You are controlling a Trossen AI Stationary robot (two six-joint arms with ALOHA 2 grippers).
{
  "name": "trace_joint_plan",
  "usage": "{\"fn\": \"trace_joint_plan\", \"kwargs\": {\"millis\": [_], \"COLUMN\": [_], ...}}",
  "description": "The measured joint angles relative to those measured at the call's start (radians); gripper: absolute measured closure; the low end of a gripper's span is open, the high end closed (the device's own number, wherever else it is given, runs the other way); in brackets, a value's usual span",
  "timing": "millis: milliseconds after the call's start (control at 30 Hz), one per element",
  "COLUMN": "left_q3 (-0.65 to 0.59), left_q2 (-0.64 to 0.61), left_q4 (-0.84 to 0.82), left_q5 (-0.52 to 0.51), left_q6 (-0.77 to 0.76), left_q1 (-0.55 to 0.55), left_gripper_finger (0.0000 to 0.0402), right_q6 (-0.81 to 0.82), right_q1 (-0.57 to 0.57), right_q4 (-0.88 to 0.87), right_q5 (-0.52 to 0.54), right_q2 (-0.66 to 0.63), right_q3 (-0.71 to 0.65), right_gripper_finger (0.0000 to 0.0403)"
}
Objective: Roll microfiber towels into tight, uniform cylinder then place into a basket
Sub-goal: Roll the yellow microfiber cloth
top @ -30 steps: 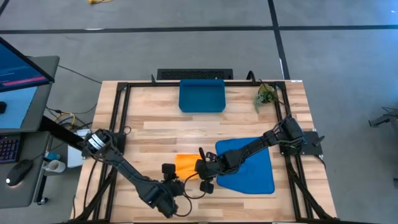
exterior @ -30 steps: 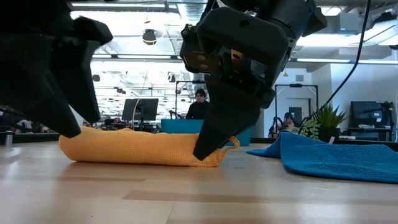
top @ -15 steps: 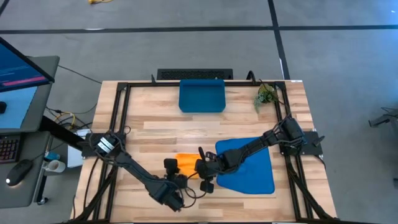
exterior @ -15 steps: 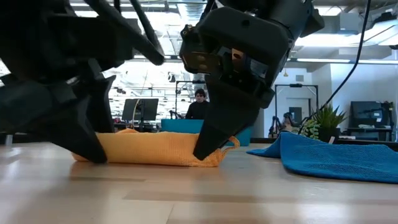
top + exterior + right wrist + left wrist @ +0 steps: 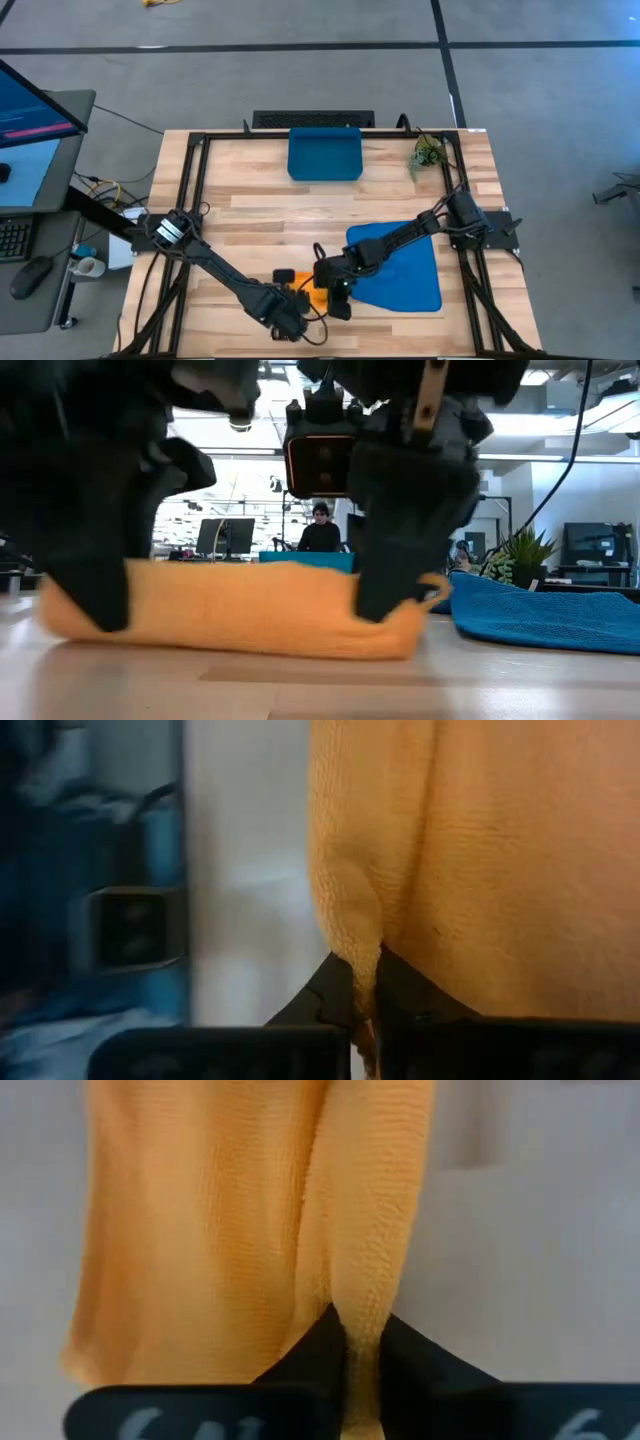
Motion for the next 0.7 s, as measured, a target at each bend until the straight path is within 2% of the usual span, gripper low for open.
{"fn": "trace_joint_plan", "kwargs": {"millis": [100, 233, 400, 700], "left_q3": [0.049, 0.087, 0.088, 0.088], "left_q2": [0.002, 0.002, 0.002, 0.002], "left_q4": [0.015, 0.012, -0.013, -0.046], "left_q5": [0.094, 0.149, 0.151, 0.079], "left_q6": [-0.002, -0.001, -0.045, -0.031], "left_q1": [0.001, 0.003, 0.019, 0.018], "left_gripper_finger": [0.0363, 0.0362, 0.0362, 0.036], "right_q6": [0.046, 0.099, 0.208, 0.238], "right_q1": [0.0, -0.019, -0.056, -0.079], "right_q4": [0.037, 0.031, -0.004, -0.079], "right_q5": [-0.09, -0.128, -0.067, 0.026], "right_q2": [0.001, 0.001, 0.0, -0.007], "right_q3": [-0.001, -0.001, -0.001, 0.003], "right_gripper_finger": [0.0366, 0.0368, 0.037, 0.0372]}}
